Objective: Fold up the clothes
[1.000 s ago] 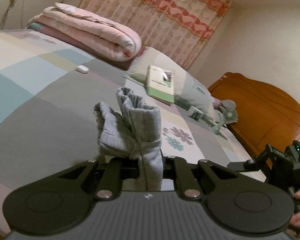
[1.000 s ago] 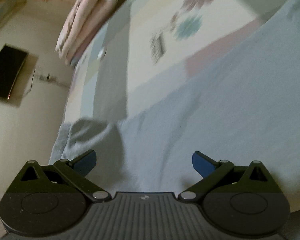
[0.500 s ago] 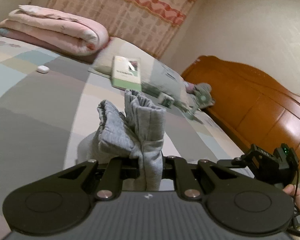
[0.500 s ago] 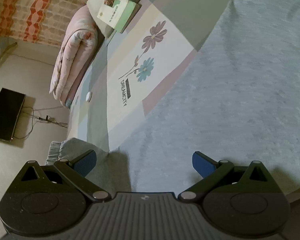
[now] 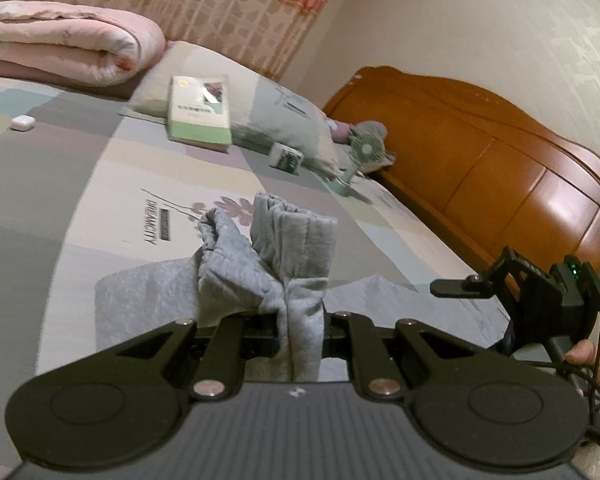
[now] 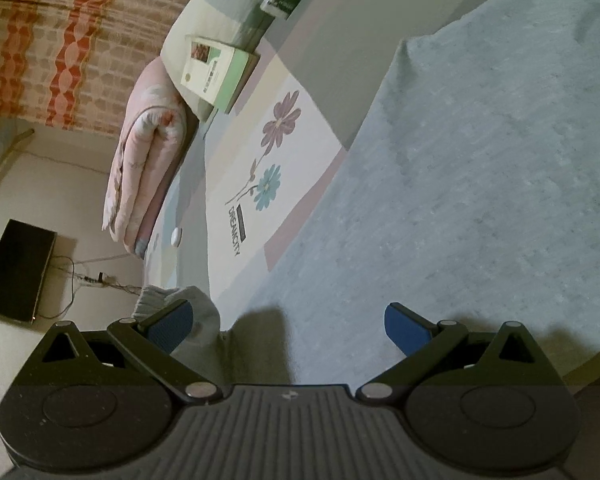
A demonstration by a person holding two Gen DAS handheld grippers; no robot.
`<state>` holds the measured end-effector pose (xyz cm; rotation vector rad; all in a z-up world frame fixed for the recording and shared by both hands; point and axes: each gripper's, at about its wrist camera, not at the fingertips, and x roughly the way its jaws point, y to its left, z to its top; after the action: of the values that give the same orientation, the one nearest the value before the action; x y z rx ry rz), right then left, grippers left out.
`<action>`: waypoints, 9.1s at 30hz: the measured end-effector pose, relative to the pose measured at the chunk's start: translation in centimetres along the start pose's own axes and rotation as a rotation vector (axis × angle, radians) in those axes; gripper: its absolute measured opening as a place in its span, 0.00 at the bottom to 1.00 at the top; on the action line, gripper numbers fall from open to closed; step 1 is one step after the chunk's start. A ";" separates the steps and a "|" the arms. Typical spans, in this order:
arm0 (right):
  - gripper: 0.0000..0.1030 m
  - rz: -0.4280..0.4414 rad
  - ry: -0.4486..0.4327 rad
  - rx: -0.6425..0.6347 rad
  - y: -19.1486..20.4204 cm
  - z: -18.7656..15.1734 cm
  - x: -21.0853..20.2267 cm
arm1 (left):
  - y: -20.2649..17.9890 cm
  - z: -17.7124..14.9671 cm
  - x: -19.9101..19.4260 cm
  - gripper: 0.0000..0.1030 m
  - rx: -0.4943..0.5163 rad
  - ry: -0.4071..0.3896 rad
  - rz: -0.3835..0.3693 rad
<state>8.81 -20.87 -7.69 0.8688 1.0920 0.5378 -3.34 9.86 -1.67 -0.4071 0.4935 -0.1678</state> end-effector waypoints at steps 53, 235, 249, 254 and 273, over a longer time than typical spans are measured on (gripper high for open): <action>1.00 0.159 0.207 -0.210 3.9 -1.0 2.9 | 3.7 -4.5 2.4 0.63 0.162 0.348 0.011; 1.00 -0.704 -0.207 -0.661 -9.7 4.7 -5.5 | -12.3 0.4 27.6 0.87 0.360 0.524 -0.024; 1.00 -0.710 -0.307 -0.640 -9.8 7.5 -8.6 | -18.8 0.2 33.6 0.87 0.303 0.487 -0.296; 1.00 -0.730 -0.312 -0.600 -11.3 8.3 -9.6 | -17.7 0.2 35.8 0.84 0.261 0.469 -0.152; 1.00 -0.602 -0.272 -0.678 -13.8 20.2 -6.5 | -14.4 0.6 33.9 0.86 0.224 0.457 -0.114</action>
<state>24.42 -40.34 -11.63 0.0006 0.7825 0.2380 25.58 -11.57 -9.66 -0.1738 0.8922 -0.4272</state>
